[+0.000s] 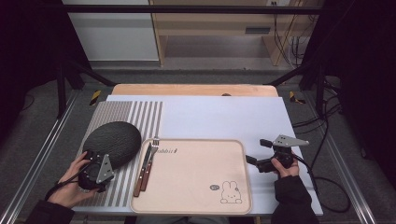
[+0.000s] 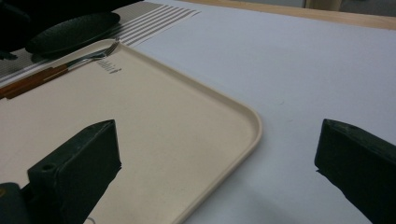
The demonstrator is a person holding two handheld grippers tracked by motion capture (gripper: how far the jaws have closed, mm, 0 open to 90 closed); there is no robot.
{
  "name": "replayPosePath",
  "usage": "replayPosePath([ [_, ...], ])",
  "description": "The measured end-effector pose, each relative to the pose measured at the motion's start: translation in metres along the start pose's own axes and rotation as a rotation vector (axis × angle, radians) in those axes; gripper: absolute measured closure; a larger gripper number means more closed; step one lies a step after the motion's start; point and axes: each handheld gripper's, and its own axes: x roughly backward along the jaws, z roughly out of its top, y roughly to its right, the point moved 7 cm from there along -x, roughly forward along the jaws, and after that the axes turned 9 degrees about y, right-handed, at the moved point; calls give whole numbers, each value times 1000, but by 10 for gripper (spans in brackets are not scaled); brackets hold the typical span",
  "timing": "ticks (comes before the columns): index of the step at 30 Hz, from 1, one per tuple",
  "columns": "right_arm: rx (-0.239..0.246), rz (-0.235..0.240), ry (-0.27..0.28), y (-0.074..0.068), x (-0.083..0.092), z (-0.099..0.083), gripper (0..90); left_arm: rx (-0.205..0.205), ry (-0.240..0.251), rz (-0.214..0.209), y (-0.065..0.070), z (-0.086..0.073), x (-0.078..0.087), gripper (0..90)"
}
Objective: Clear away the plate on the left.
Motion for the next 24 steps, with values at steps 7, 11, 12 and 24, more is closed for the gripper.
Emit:
replayPosePath([
  [7,2,0,0,0,0,0,3,-49,-24,17,2,-2,-4,220],
  [11,1,-1,-1,1,0,0,3,-76,-37,7,7,-4,-9,295],
  [12,1,0,-1,0,0,0,3,-95,-43,14,7,-5,-10,311],
  [24,2,-1,1,0,0,0,3,-199,-55,104,9,-9,-16,445],
])
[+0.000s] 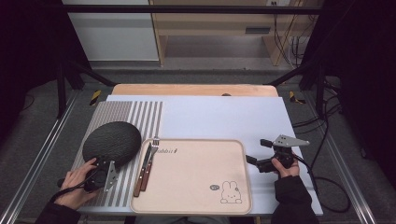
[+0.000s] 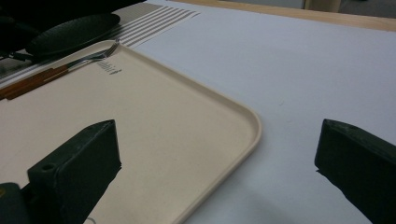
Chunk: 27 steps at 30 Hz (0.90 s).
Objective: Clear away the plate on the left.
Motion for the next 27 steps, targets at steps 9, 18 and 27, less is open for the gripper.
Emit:
replayPosePath([
  [9,3,0,-1,0,0,0,3,-66,-20,45,6,-3,-4,555],
  [18,2,0,-1,-1,0,0,3,-96,-1,114,13,-3,-7,668],
  [27,2,0,0,-1,0,0,3,-118,28,172,18,-7,-14,744],
])
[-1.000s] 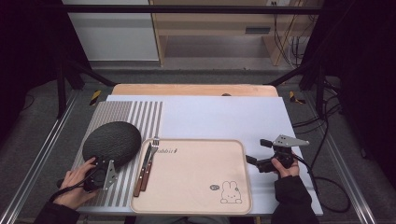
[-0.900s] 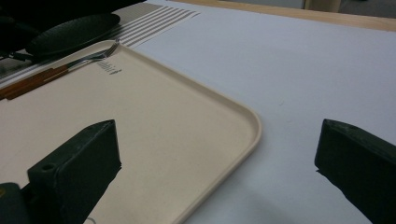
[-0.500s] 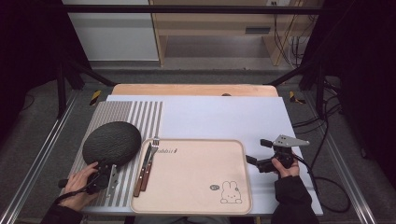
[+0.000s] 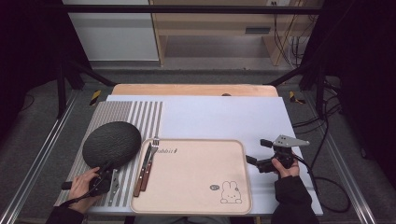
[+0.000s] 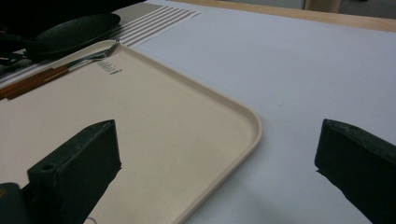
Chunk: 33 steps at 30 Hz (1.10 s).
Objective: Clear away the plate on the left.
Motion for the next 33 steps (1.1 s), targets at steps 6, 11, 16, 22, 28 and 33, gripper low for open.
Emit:
replayPosePath([
  [6,0,0,-1,0,0,0,3,-31,15,28,3,-2,-2,796],
  [11,4,0,0,0,-1,0,3,-41,31,56,5,-2,-4,804],
  [16,4,0,-2,0,-1,-1,3,-38,38,79,6,-3,-5,810],
  [22,4,1,-1,0,-1,0,3,-60,36,98,7,-3,-7,821],
  [28,1,2,-3,-1,-1,-1,3,-76,42,104,8,-4,-6,829],
  [33,2,1,-5,0,-1,-1,3,-86,38,106,6,-3,-5,839],
])
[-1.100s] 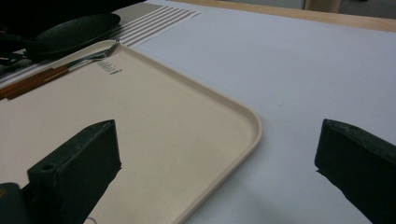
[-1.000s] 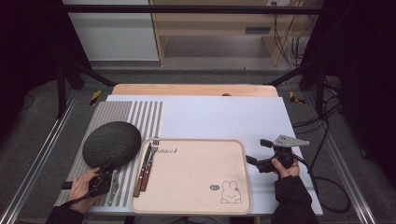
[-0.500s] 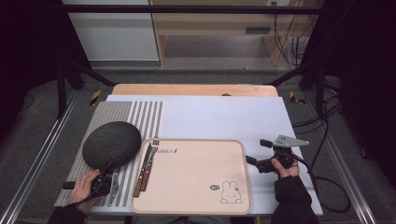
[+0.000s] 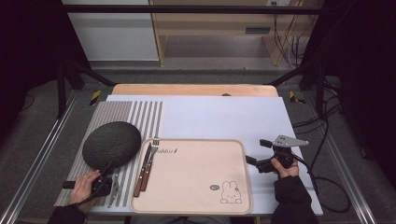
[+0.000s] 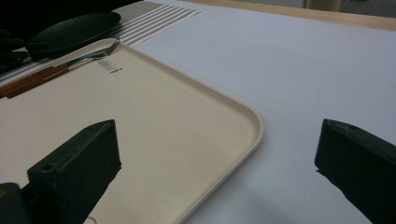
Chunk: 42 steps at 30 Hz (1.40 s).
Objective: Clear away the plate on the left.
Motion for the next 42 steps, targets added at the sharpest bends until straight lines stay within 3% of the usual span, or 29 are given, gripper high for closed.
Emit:
replayPosePath([
  [19,0,-3,-7,0,-1,-1,3,52,-2,-25,-14,1,4,849],
  [26,1,-4,-8,1,-1,-1,3,29,-2,-42,-15,2,4,850],
  [42,1,-4,-9,0,-1,-1,3,46,6,-48,-21,2,5,852],
])
